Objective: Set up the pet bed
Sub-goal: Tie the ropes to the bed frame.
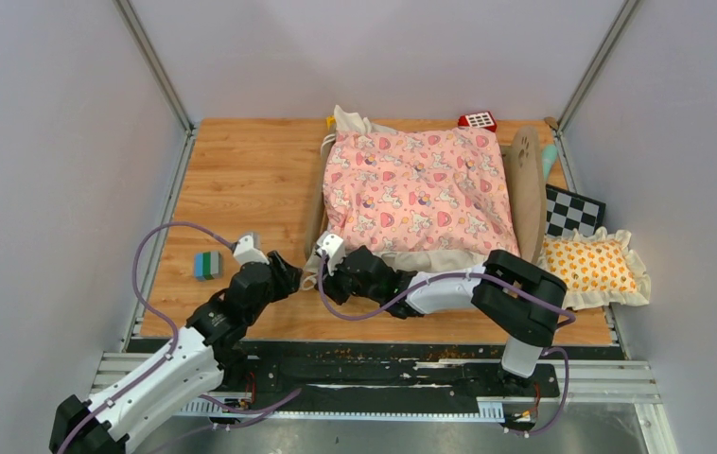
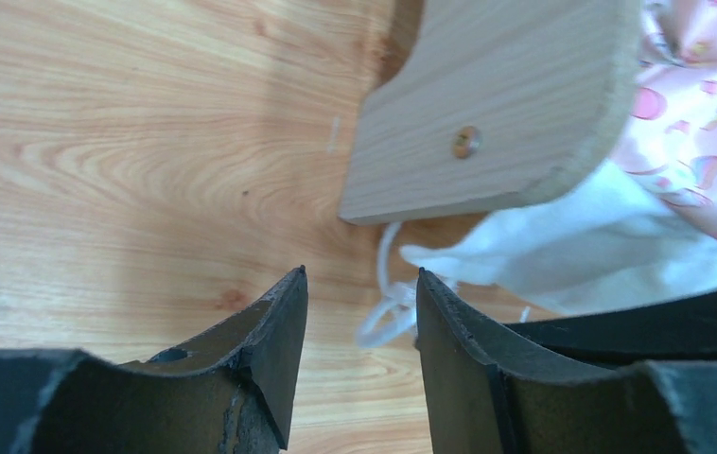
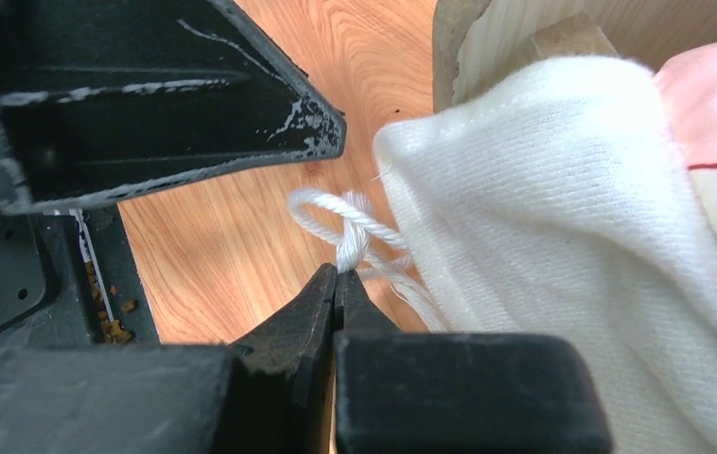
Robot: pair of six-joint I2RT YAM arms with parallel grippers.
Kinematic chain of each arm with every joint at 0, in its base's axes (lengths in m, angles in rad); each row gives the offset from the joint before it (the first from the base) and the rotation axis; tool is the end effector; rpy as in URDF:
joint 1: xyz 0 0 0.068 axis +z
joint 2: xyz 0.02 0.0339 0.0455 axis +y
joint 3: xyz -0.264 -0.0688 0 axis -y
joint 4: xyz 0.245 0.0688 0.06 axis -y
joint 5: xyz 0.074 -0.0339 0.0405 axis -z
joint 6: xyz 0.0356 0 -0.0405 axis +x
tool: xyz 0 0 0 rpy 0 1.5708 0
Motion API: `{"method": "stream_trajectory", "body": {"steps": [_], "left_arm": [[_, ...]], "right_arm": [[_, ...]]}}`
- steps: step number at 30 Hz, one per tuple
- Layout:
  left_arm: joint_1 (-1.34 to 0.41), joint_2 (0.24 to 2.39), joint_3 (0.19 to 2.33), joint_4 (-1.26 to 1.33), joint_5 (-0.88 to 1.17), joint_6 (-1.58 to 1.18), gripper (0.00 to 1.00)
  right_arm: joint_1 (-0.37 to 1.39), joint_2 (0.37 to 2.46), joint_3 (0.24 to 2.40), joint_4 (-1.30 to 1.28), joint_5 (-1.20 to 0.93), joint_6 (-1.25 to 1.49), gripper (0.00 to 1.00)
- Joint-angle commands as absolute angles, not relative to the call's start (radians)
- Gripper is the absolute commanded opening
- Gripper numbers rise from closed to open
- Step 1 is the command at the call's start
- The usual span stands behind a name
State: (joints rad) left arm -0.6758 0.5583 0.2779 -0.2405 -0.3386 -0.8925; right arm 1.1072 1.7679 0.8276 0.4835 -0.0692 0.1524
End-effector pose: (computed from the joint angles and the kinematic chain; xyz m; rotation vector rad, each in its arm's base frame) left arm 0.1177 -0.0792 0.1897 -0.4351 2.0716 -0.6066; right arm 0.1601 0.3257 0.1616 -1.0226 1.8765 0.8434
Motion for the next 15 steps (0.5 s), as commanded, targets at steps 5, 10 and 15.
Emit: {"method": "stream_trajectory", "body": {"steps": [5, 10, 15], "left_arm": [[-0.588, 0.559, 0.283, -0.304, -0.394, -0.937, 0.53], [-0.563, 0.538, 0.275, -0.332, -0.407, -0.922, 0.53], [-0.561, 0.629, 0.222, -0.227, -0.305, -0.919, 0.53]], "right_arm": [[1.109, 1.790, 0.863, 0.507, -0.069, 0.161, 0.00], [1.109, 1.793, 0.867, 0.506, -0.072, 0.161, 0.00], [1.109, 1.788, 0.866, 0.505, -0.072, 0.163, 0.00]]}}
